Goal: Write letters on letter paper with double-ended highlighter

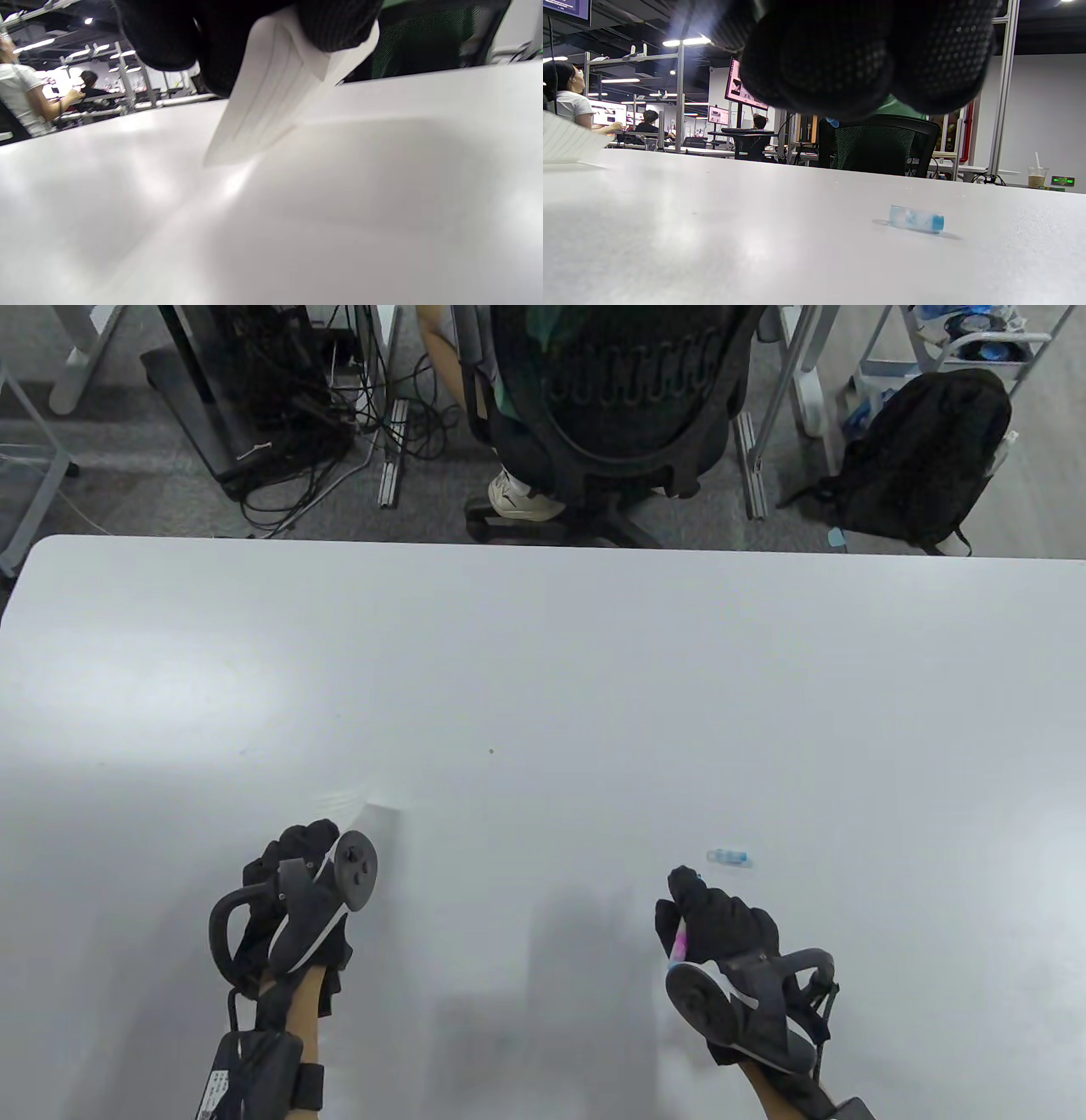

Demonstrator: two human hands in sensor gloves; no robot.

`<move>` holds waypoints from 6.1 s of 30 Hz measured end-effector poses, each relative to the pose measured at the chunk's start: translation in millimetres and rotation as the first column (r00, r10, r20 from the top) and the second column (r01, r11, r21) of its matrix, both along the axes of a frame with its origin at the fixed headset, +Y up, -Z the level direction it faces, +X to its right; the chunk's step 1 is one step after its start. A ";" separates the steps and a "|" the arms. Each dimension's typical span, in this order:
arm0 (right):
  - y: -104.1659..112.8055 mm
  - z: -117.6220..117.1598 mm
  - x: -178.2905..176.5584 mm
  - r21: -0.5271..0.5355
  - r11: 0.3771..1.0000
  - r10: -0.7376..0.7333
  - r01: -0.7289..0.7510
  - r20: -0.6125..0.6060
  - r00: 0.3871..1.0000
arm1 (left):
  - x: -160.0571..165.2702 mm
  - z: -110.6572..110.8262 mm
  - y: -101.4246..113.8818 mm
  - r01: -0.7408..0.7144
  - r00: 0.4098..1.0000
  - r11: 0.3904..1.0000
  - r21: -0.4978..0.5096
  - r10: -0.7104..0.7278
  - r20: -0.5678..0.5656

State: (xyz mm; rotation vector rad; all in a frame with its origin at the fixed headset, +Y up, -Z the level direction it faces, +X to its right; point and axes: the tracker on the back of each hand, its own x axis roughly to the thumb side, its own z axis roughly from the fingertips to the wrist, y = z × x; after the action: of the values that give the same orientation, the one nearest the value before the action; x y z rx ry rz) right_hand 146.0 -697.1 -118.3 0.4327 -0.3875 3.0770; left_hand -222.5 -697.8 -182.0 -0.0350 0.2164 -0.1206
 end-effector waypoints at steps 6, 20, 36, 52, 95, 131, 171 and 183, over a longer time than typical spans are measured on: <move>0.1 0.1 0.0 -0.005 1.000 0.007 -0.007 -0.002 1.000 | 50.7 8.5 18.9 0.013 0.980 0.997 0.079 -0.029 0.197; 0.2 -1.4 4.0 -0.015 1.000 -0.005 0.005 0.005 1.000 | 149.3 51.9 11.4 0.041 0.809 0.982 0.184 -0.140 0.571; -1.3 -2.7 6.7 -0.040 0.999 0.018 -0.018 -0.007 1.000 | 174.8 54.8 -30.6 0.239 0.680 0.962 -0.135 -0.066 0.730; -2.5 -2.8 6.0 -0.060 0.998 0.025 -0.026 -0.007 1.000 | 164.2 48.1 -17.8 0.253 0.685 0.914 -0.318 0.063 0.726; -0.4 -9.3 -38.1 -0.227 0.957 -0.233 0.182 -0.221 0.947 | 154.8 15.4 -44.7 0.017 0.820 0.949 -0.315 0.167 0.548; -21.7 -19.5 -55.9 -0.539 0.818 -0.397 0.203 -0.273 0.876 | 150.3 12.2 -47.0 -0.003 0.817 0.942 -0.336 0.196 0.542; -25.9 -14.9 -57.1 -0.390 0.899 -0.309 0.197 -0.248 0.918 | 151.4 12.2 -47.1 0.000 0.815 0.943 -0.332 0.193 0.547; -27.0 -18.2 -47.8 -0.393 0.895 -0.317 0.213 -0.223 0.922 | 151.8 12.4 -47.2 0.001 0.814 0.942 -0.334 0.193 0.548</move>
State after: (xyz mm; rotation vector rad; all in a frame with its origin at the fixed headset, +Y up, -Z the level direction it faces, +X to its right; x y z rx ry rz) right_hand 98.1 -724.1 -136.5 0.7186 0.1216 2.6758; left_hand -70.8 -745.0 -169.6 -0.3324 -0.4208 -0.0574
